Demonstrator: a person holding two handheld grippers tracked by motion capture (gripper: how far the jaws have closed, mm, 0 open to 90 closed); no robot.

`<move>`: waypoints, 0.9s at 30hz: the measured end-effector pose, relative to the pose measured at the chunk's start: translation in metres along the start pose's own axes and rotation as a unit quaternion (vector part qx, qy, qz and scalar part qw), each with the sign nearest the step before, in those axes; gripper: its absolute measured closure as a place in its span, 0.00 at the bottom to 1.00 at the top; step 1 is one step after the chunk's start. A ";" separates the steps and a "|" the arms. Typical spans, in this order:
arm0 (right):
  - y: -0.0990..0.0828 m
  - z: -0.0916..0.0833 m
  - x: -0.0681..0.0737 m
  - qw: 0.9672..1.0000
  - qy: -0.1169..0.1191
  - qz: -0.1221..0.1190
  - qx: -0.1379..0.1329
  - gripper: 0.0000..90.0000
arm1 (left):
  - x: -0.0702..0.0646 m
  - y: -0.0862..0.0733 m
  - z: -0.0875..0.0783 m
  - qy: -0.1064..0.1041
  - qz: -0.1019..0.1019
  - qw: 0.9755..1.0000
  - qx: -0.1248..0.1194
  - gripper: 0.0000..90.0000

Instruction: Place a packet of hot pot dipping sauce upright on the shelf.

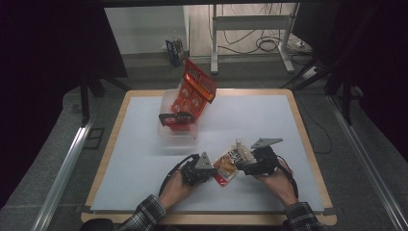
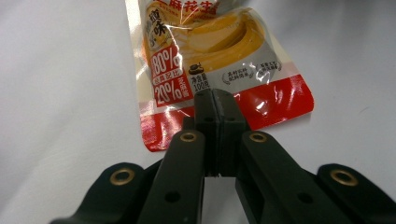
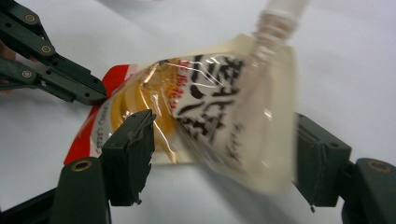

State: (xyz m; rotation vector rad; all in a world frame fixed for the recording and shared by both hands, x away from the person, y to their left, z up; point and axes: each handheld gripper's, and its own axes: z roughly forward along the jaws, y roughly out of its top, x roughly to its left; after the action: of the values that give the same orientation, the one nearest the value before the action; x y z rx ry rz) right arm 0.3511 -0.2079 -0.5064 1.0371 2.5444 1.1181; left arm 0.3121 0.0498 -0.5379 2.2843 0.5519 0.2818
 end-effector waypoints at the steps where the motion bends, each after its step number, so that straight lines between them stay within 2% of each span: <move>1: 0.002 0.004 0.001 1.000 0.006 0.000 0.006 0.35 | 0.000 0.000 0.000 0.000 0.000 1.000 0.000 1.00; 3: 0.005 0.009 0.002 1.000 0.014 0.006 0.020 0.39 | 0.000 0.000 0.000 -0.001 0.001 1.000 0.001 1.00; 4: 0.009 0.014 0.000 0.999 0.030 0.024 0.028 0.42 | 0.000 0.000 0.000 0.000 0.002 1.000 0.001 1.00; 5: 0.009 0.014 0.000 0.999 0.030 0.024 0.028 0.42 | 0.000 0.000 0.000 0.000 0.001 1.000 0.001 1.00; 8: 0.015 0.018 -0.003 0.998 0.037 0.026 0.032 0.59 | -0.001 0.001 0.000 0.003 0.005 1.000 0.003 1.00; 11: 0.020 0.013 -0.004 0.998 0.046 0.029 0.015 0.78 | -0.002 0.001 0.000 0.004 0.005 1.000 0.003 1.00; 13: 0.022 0.008 -0.003 0.998 0.056 0.029 0.003 0.84 | -0.001 0.000 -0.001 0.005 0.010 1.000 0.007 1.00; 16: 0.026 0.001 0.000 0.997 0.075 0.029 -0.012 0.90 | 0.000 0.000 -0.001 0.005 0.008 1.000 0.005 1.00; 18: 0.029 -0.003 0.001 0.994 0.099 0.038 -0.023 0.93 | 0.000 -0.001 -0.002 0.004 0.005 1.000 0.005 1.00; 25: 0.040 -0.010 0.007 0.987 0.147 0.048 -0.038 0.96 | 0.004 -0.005 -0.006 -0.004 -0.013 1.000 0.010 0.99; 27: 0.046 -0.011 0.012 0.987 0.149 0.039 -0.036 0.97 | 0.003 -0.006 -0.006 -0.006 -0.041 0.999 -0.004 0.96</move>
State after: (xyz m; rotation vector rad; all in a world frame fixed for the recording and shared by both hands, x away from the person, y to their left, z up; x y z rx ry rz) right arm 0.3621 -0.1847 -0.4654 1.0295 2.6795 1.4753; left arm 0.3111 0.0589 -0.5379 2.2486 0.6359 0.2279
